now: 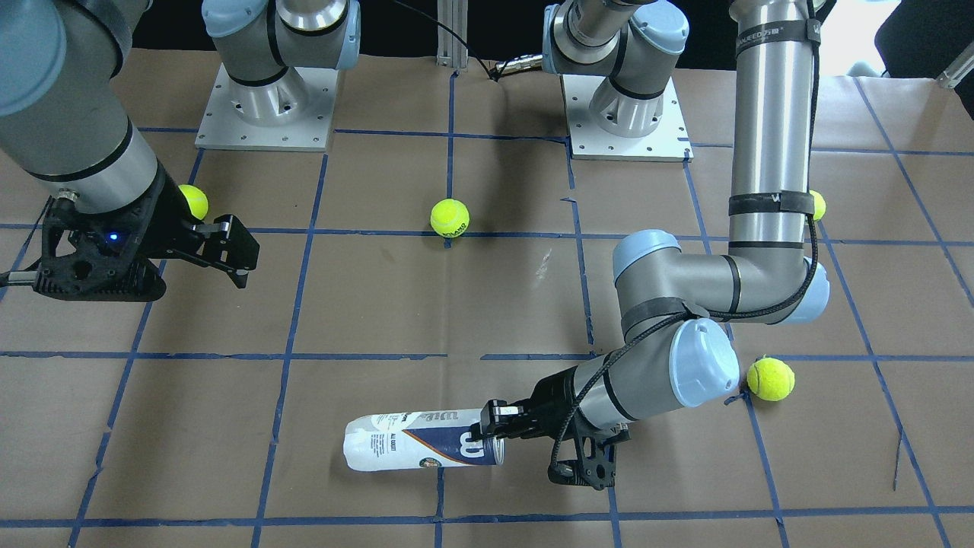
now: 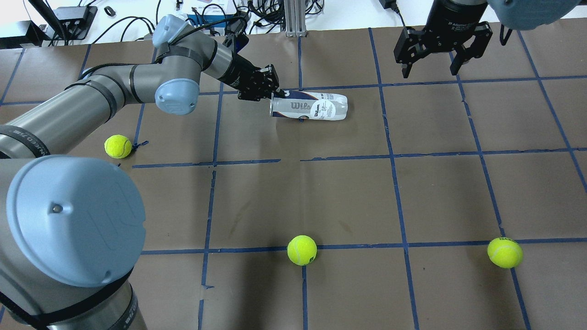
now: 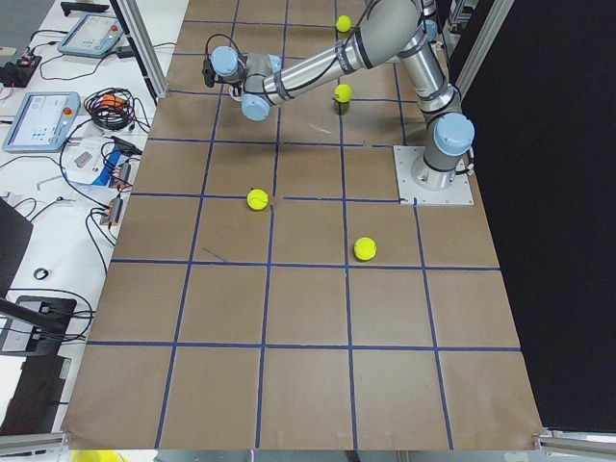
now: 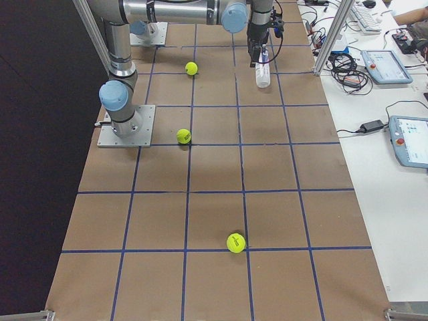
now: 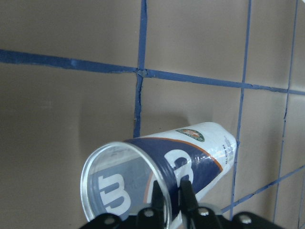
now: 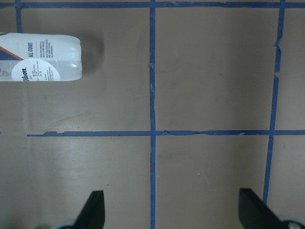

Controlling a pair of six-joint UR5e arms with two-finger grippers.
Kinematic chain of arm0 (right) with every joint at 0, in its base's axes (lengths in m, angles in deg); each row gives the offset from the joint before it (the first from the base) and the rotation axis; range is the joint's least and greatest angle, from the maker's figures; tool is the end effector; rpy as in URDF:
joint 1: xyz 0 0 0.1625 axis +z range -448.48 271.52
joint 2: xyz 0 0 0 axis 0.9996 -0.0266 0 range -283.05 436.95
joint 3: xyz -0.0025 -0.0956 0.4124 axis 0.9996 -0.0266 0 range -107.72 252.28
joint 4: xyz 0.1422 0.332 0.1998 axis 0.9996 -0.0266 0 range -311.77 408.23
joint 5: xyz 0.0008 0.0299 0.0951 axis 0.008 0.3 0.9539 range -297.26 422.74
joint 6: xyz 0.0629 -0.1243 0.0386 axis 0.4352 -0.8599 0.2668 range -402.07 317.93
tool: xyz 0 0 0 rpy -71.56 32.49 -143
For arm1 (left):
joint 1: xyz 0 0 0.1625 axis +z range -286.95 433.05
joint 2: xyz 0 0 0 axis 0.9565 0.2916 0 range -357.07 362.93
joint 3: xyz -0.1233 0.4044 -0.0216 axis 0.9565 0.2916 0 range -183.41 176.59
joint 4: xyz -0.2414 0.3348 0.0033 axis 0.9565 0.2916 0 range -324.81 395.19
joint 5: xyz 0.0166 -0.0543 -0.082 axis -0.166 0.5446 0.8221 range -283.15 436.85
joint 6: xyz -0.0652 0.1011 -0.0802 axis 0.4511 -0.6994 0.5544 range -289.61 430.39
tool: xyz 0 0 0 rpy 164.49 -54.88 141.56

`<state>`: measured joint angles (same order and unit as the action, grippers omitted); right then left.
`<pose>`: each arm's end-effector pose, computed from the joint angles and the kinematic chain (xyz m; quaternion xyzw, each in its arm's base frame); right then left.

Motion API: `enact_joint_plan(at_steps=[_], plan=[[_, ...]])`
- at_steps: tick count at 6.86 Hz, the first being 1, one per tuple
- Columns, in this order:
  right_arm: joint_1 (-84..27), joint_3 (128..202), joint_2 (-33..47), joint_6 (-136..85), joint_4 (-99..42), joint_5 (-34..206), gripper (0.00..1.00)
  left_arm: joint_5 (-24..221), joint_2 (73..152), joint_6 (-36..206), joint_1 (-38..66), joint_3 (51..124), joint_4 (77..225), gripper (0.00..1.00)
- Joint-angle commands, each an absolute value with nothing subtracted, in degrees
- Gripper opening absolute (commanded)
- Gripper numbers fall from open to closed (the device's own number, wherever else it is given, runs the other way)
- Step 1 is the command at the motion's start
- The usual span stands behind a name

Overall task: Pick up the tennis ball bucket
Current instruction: 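Grasp the can's open end with the left gripper and lift it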

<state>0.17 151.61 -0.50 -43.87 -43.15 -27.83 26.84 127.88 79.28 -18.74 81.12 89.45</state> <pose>0.1181 -0.5839 0.4175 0.0039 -1.0000 -0.0045 0.0049 -0.2477 -0.6865 0.2179 0.0395 -0.9377 0.0193 0.3448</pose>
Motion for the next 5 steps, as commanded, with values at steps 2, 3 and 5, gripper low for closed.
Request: enact_joint_plan(at_steps=[2, 3, 5], plan=[[0.29, 152.17, -0.57, -43.92, -43.61, -27.08, 1.00, 26.05, 123.52, 84.35, -22.57, 79.74, 89.42, 0.02], [0.29, 152.09, -0.57, -43.92, -43.70, -26.99, 1.00, 22.31, 123.25, 83.93, -24.58, 78.34, 89.68, 0.02], [0.38, 152.00, -0.66, -44.01, -43.70, -26.91, 1.00, 8.46, 124.12, 82.27, -28.72, 68.53, 102.08, 0.02]])
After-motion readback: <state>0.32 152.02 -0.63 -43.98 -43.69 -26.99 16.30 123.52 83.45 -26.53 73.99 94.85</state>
